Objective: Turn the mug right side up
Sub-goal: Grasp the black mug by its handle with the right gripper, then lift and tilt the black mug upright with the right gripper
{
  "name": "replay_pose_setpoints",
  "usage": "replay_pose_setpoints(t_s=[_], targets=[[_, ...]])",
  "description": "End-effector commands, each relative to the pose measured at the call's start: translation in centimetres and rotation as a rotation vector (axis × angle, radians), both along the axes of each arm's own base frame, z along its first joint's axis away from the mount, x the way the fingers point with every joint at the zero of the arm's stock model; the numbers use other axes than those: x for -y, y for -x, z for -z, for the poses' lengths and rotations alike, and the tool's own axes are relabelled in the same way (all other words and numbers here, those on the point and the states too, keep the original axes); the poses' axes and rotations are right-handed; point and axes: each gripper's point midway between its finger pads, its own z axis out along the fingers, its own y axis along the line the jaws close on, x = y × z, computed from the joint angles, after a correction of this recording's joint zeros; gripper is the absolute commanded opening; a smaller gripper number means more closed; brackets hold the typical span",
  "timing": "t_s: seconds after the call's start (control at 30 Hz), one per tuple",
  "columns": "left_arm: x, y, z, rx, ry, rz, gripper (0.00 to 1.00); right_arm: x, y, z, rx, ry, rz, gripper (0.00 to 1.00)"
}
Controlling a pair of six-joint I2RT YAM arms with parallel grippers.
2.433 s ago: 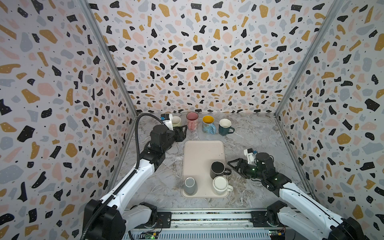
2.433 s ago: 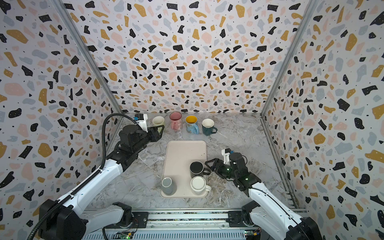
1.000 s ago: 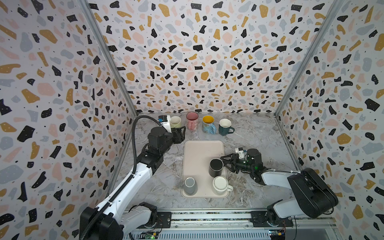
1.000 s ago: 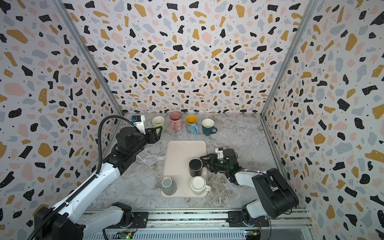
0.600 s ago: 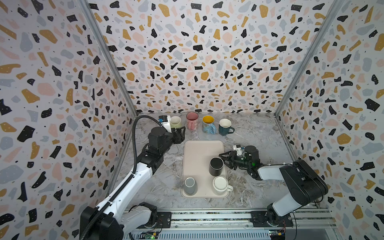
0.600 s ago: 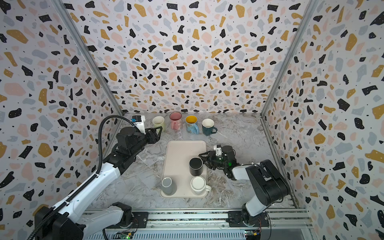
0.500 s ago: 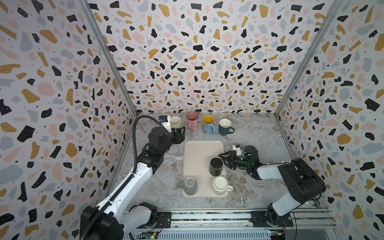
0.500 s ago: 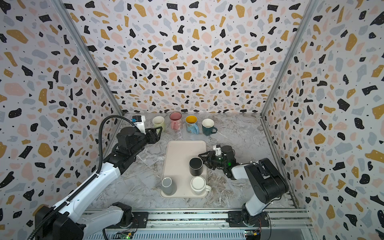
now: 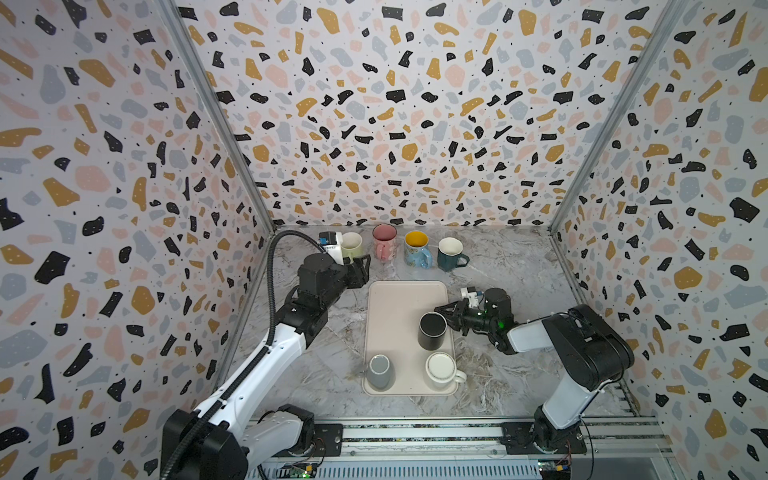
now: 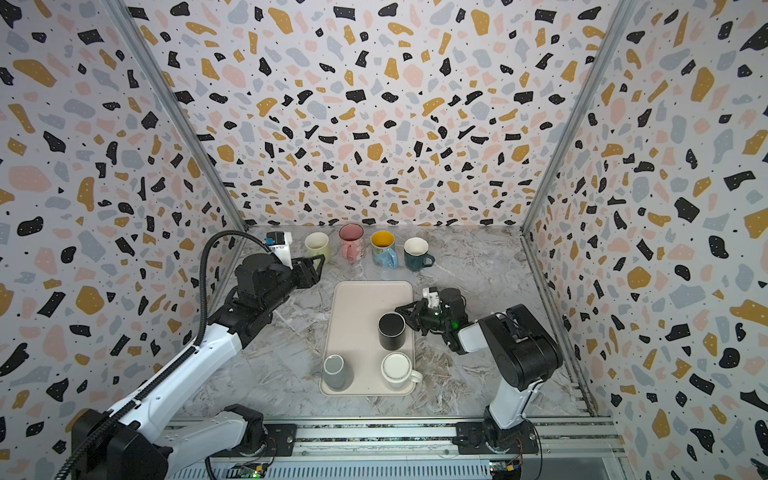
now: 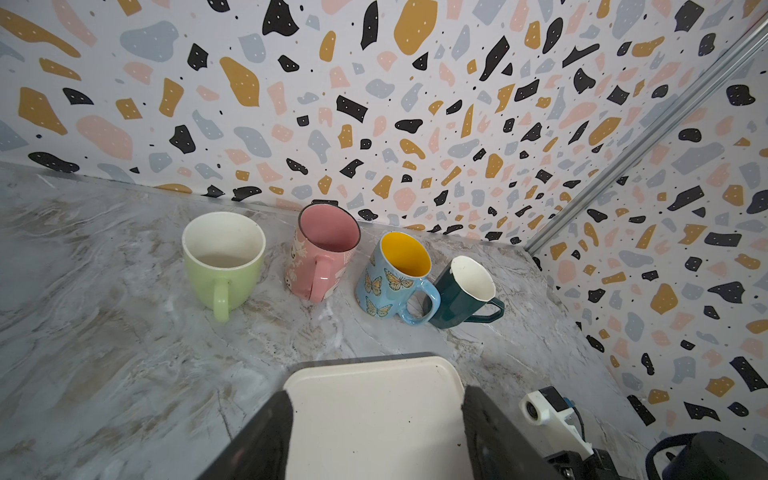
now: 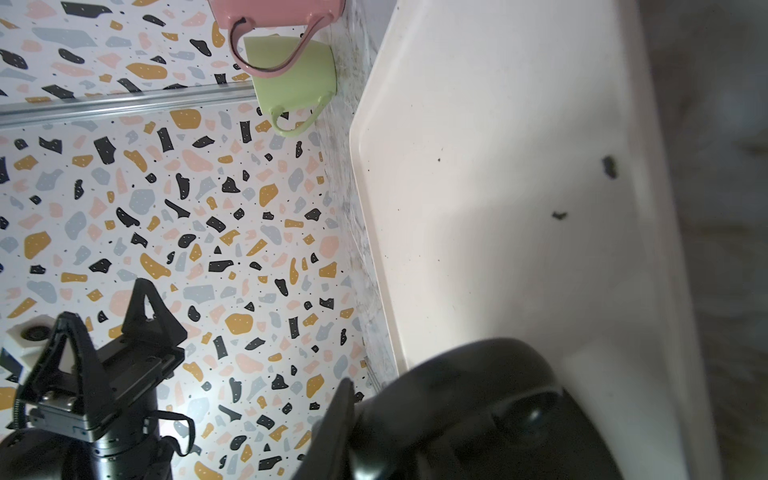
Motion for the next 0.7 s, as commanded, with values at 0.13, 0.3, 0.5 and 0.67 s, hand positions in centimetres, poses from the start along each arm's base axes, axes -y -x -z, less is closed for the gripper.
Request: replay_pose_setpoints(t_s=[0.13, 0.3, 0.5, 0.67], targets=[[-0.4, -0.3, -1.4, 0.036, -0.009, -0.018, 0.66, -0.7, -1.0, -2.2, 0.071, -0.056, -0.021, 0.01], [-0.4, -0.4, -1.4, 0.038, -0.009, -0.015, 0.66, -1.1, -1.1, -3.9, 0.114, -0.087, -0.039, 0.00], [-0.2, -0.4, -1.6, 0.040, 0.001, -0.012, 0.66, -1.9, -1.4, -6.9, 0.230, -0.082, -0.079, 0.00], [-0.1, -0.5, -1.7, 0.041, 0.006, -0.007, 0.67, -2.3, -1.6, -9.2, 0.336, -0.037, -0.097, 0.00]])
